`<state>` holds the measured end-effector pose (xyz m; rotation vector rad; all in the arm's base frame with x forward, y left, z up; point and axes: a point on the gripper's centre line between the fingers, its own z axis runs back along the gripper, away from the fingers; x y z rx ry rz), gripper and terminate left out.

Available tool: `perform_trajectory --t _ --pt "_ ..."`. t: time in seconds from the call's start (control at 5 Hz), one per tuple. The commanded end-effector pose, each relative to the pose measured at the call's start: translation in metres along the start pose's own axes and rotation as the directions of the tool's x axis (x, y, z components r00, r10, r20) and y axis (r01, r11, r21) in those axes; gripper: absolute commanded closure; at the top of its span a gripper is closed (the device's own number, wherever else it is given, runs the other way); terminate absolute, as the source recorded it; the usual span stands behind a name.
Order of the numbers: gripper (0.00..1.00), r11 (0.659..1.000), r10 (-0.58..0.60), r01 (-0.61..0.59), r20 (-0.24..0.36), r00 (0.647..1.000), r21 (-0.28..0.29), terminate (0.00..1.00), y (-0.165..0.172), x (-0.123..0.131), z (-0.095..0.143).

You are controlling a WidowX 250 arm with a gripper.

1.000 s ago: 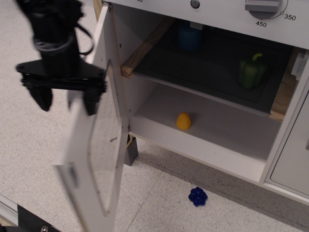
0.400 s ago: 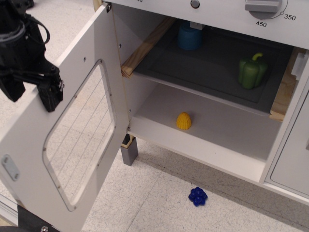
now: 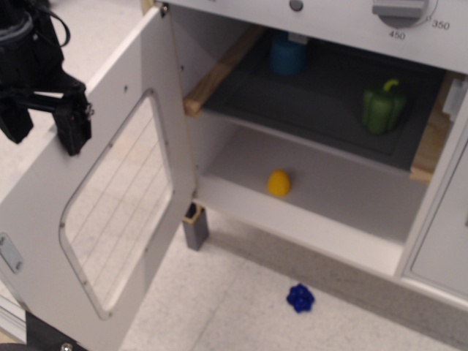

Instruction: Open oven

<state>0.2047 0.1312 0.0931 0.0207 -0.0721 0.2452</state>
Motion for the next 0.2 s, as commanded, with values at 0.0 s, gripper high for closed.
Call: perform_trajectory --t 0.0 --pt "0.00 0.999 0.048 -0.049 0.105 0.993 0.008 1.00 -0.0271 0.0348 0.0530"
